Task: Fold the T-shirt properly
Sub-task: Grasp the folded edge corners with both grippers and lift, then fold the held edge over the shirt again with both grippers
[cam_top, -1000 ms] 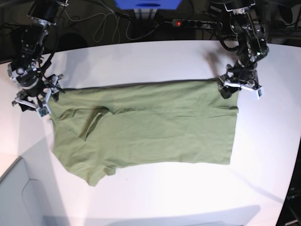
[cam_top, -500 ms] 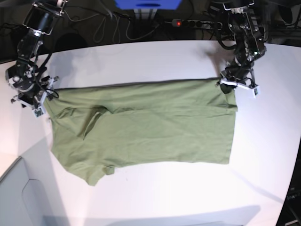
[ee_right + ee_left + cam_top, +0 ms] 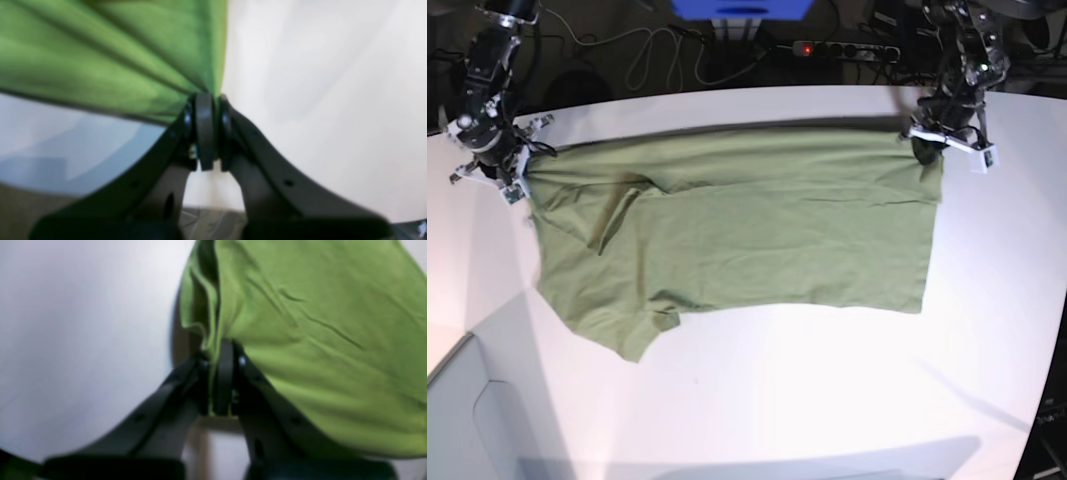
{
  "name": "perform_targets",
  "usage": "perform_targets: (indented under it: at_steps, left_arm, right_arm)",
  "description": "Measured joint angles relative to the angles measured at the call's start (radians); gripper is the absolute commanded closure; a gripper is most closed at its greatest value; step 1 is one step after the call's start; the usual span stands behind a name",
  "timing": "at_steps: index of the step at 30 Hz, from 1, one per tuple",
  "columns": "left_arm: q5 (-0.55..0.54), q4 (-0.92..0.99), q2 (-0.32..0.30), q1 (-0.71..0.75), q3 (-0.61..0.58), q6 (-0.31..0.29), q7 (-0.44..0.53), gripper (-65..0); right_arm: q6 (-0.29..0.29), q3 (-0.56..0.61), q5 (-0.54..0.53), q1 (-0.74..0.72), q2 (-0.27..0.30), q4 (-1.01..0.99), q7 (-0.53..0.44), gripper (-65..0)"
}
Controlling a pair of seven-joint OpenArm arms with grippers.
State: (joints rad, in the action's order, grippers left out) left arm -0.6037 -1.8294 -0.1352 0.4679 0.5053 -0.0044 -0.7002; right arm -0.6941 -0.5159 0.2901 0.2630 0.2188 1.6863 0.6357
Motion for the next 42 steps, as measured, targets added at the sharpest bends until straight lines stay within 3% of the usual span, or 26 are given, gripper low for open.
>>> perform_targets:
  at_steps: [8,15,25,28,32,35,42]
  left_arm:
    - [0.001,-0.104,0.025,0.171,0.067,-0.003,0.008,0.0]
    - [0.0,-0.098,0.072,0.2,0.112,-0.003,-0.001,0.0]
    - [0.0,-0.097,0.072,0.208,0.106,-0.003,0.0,0.0]
    - [0.0,-0.097,0.072,0.213,0.106,-0.003,-0.001,-0.3]
    - [0.002,-0.097,0.071,0.213,0.107,0.001,-0.008,-20.1]
    - [0.005,-0.1,0.072,0.214,0.11,0.001,-0.057,-27.3]
    - [0.005,-0.172,0.069,0.211,0.113,0.003,-0.061,-28.0]
  right_arm:
    - [-0.001,-0.001,-0.004,0.193,0.003,0.133,-0.003,-0.1]
    - [-0.001,-0.001,-0.005,0.219,0.003,0.136,-0.007,-0.2]
    - [-0.001,0.0,-0.005,0.206,0.003,0.136,-0.007,-0.8]
    - [-0.001,0.0,-0.004,0.207,0.003,0.136,-0.007,-8.1]
    - [-0.001,0.0,0.003,0.209,0.003,0.137,-0.003,-27.7]
    - [-0.001,-0.011,0.005,0.209,0.005,0.143,0.0,-36.6]
    - [-0.001,-0.094,0.003,0.206,-0.029,0.281,0.002,-38.5]
